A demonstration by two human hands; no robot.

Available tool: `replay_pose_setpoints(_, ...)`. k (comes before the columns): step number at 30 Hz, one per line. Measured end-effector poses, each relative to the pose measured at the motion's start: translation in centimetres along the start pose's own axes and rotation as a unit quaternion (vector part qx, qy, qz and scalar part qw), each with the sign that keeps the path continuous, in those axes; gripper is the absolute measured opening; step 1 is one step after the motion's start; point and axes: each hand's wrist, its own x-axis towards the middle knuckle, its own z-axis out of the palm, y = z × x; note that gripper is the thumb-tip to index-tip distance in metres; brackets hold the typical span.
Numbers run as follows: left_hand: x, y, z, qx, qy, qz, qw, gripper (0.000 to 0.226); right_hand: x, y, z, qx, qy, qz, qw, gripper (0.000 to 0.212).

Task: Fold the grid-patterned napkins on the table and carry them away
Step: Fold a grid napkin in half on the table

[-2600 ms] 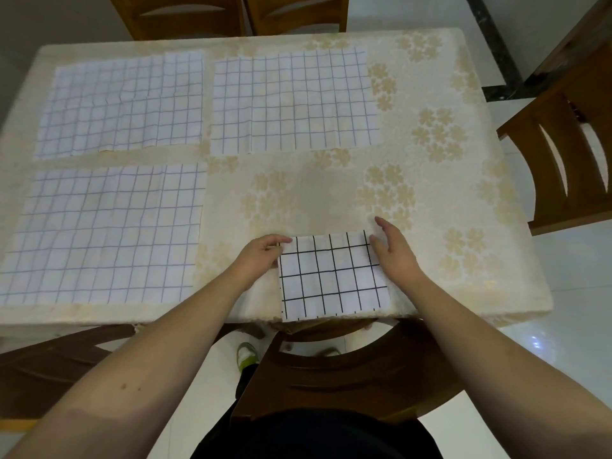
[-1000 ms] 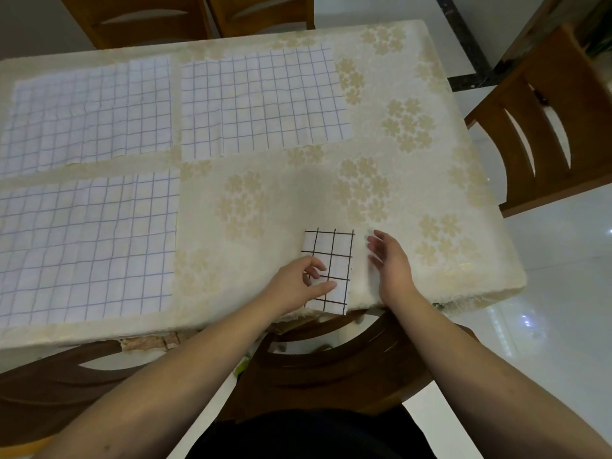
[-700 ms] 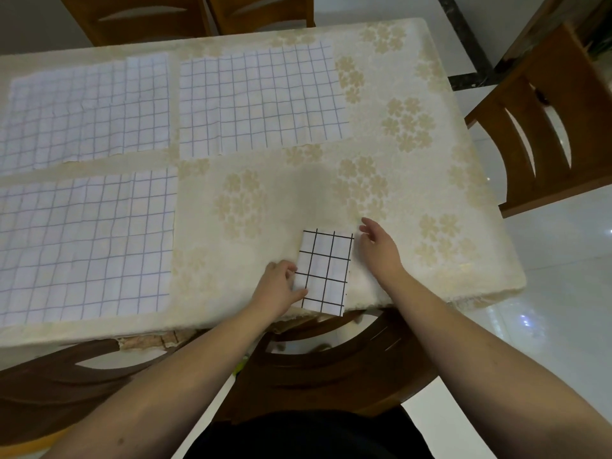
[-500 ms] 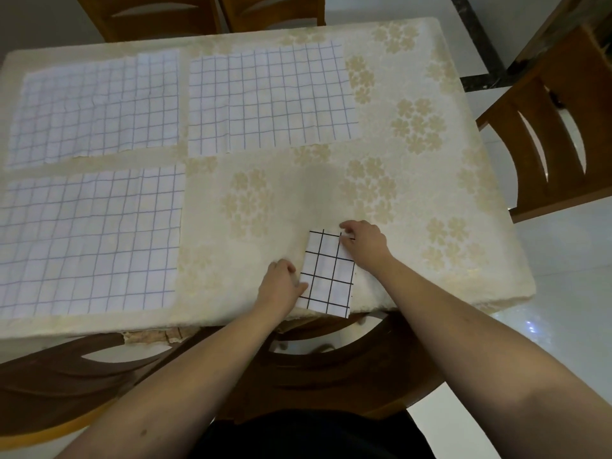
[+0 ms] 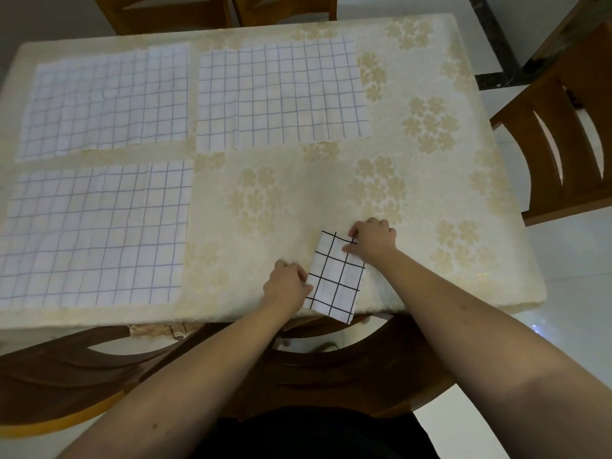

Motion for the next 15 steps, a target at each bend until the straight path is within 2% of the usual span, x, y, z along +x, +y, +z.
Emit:
replay_pose_setpoints(5, -0.3, -0.2, 0.2, -0.018, 0.005, 0.013, 1.0, 0.015, -0.8, 0.5, 0.0, 0.071, -0.002, 0.004, 0.997, 0.025)
replay_pose_setpoints(8, -0.5, -0.3, 0.0, -0.05, 0.004, 0.023, 0.998, 0.015, -1.6, 1.1, -0.1, 0.19, -0.01, -0.006, 0.982, 0.028)
replay_pose_setpoints(11, -0.5, -0.3, -0.9, -0.09, 0.002, 0.03, 0.995, 0.012, -2.7, 1.9, -0.5, 0.256, -0.017, -0.024, 0.966, 0.035)
replay_pose_setpoints(12, -0.4, -0.3, -1.3, -0.112, -0.007, 0.025, 0.993, 0.011, -3.1, 2.0, -0.7, 0.269, -0.025, -0.031, 0.962, 0.035)
replay_pose_setpoints(14, -0.4, -0.3, -2.4, -0.178, -0.042, -0.001, 0.983, 0.012, -4.0, 2.4, -1.2, 0.282, -0.036, -0.044, 0.958, 0.016)
replay_pose_setpoints(15, -0.4, -0.2, -3.0, -0.219, -0.065, -0.014, 0.974, 0.013, -4.5, 2.6, -1.3, 0.298, -0.036, -0.053, 0.952, 0.018)
